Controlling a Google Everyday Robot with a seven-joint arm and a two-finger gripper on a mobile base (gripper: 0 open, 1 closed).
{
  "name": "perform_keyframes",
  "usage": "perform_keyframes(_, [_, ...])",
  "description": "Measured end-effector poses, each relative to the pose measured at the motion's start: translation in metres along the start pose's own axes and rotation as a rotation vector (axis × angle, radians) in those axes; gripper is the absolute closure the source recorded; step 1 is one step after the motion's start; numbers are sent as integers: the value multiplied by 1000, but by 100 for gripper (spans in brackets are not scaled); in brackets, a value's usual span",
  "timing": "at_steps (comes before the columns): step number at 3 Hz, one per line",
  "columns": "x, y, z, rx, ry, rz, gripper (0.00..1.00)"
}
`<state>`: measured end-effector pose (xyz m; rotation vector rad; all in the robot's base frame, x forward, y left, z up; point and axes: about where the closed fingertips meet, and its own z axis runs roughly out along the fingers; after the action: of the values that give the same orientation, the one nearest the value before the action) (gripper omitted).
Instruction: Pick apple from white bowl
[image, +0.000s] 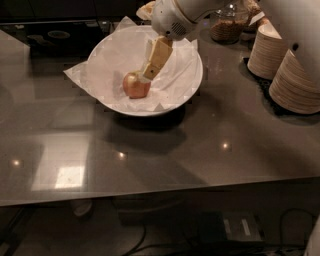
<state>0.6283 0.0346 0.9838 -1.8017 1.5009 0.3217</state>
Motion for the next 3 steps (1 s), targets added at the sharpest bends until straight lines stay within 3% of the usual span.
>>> perform_keyframes(1, [0, 1, 2, 2, 2, -16, 0])
perform_keyframes(3, [26, 3, 20, -4, -11, 43, 0])
